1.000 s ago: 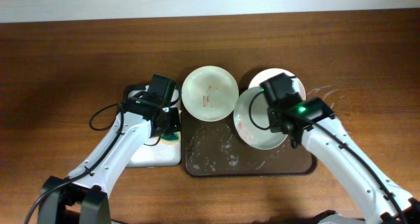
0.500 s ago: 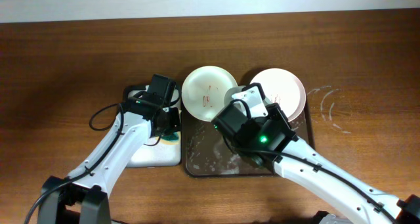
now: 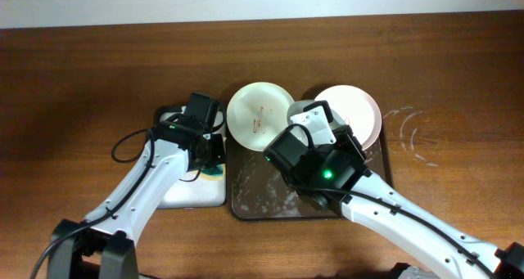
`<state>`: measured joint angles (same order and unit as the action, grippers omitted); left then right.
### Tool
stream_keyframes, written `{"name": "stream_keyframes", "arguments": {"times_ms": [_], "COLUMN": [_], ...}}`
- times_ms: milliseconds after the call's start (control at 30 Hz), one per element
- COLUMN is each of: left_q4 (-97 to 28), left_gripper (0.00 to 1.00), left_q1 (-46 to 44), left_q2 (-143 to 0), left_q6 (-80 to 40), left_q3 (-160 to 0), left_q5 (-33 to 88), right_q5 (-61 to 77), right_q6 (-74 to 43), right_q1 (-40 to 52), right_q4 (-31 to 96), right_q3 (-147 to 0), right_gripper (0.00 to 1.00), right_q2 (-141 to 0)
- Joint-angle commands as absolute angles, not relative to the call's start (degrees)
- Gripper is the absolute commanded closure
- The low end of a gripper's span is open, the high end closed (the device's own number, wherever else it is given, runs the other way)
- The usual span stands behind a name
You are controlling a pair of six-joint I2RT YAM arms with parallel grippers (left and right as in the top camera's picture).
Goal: Clean dirty plates on tray and stack at the side
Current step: 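Lift the cleaned plate with the right gripper and place it right of tray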
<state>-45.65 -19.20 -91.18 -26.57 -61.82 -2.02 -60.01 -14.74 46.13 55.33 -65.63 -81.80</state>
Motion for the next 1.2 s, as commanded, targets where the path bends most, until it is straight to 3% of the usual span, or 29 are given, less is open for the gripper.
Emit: {"name": "stream_keyframes", "arguments": {"times_ms": [0,633,800,1000,1167], "left_q4": [-45.5,-45.47,-45.3,-45.54,-45.54], "left_gripper": [1.0,1.0,1.0,1.0,1.0], "left_q1": [-19.05,-19.05,-19.05,-19.05,-19.05], "left_q2": [-90.41,-90.41,-90.41,-90.41,-90.41], "left_q6": [-25.63,-25.63,-25.63,-25.63,-25.63], "left_q3": [-61.89,-61.89,-61.89,-61.89,-61.89], "left_q5": [-2.83,-2.83,-2.83,-2.83,-2.83], "right_q5": [-62.85,-72.6,-57.69,-37.28,-13.28], "right_q6": [-15.2,-9.26,-14.52,-23.05,-23.03], "right_q1": [46.5,43.83,43.55,26.81,-0.73], "right_q4": [55.09,48.53,48.88,48.8,47.57], "right_q3": [-66.92,-66.94,-66.94,-66.94,-66.94], "right_gripper": [0.96,0.96,0.96,0.96,0.96], "right_q2": [-80.73,-81.14,-81.14,-81.14,-81.14]}}
